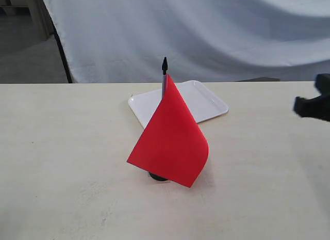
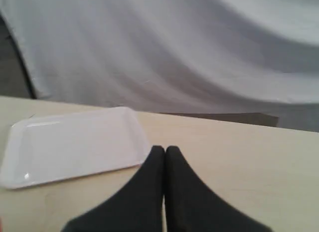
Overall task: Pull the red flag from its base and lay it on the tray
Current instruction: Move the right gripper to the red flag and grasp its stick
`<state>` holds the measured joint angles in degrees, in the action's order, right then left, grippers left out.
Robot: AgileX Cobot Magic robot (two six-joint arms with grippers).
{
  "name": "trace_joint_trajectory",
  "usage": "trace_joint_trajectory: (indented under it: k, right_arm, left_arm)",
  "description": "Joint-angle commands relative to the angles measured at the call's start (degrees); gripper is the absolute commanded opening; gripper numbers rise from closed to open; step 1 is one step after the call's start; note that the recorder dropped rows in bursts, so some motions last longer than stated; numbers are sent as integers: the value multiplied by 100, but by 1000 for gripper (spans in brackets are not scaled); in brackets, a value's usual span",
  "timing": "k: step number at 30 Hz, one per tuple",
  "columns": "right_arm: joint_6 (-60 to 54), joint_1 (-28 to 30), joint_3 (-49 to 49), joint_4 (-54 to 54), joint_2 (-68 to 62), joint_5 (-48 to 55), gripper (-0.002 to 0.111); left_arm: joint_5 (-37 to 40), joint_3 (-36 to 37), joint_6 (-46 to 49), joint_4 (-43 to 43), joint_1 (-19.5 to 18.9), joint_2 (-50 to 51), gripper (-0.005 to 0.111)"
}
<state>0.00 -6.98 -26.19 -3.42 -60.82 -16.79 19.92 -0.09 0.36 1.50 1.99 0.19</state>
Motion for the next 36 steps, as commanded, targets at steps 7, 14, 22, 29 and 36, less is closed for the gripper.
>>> trace_joint_trajectory:
  k: [7, 14, 22, 29, 36]
  right_arm:
    - [340, -2187, -1, -369, -1761, -1347, -1]
    - [340, -2723, -45, -369, -2490, -2095, 32]
    - [340, -2727, -45, -369, -3388, -3199, 81]
    - [340, -2727, -533, -369, -4027, -3708, 81]
    - [340, -2727, -1137, -369, -4614, -3708, 81]
  left_arm:
    - [-26, 9, -36, 15, -12, -19, 0]
    - [-26, 9, -36, 15, -12, -19, 0]
    - [-26, 9, -36, 15, -12, -19, 0]
    - [-26, 9, -36, 15, -12, -19, 0]
    - [-26, 9, -36, 15, -12, -19, 0]
